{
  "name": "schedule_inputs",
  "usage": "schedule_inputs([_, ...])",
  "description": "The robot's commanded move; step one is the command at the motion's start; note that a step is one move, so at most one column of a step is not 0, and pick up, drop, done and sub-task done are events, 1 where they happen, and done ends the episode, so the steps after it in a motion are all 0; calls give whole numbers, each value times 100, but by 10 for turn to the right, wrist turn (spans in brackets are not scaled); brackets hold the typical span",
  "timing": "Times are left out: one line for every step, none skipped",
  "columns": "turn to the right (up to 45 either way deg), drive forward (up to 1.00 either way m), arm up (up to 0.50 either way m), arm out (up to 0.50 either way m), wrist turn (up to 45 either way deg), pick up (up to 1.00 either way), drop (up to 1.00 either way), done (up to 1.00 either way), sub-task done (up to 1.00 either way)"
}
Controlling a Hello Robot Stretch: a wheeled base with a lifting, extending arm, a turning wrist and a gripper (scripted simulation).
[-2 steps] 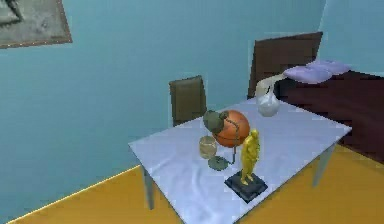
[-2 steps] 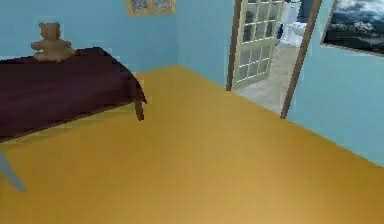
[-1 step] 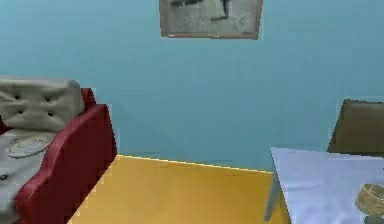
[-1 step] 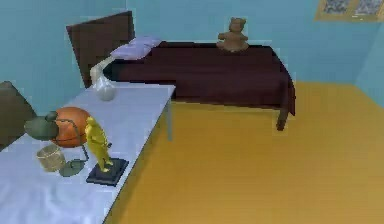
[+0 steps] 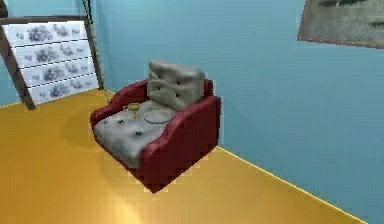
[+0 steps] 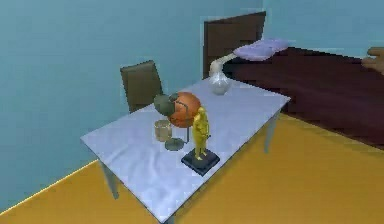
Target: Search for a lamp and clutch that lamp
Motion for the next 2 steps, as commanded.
schedule_inputs([450,0,0,0,0,0,0,0,0])
schedule_inputs([450,0,0,0,0,0,0,0,0])
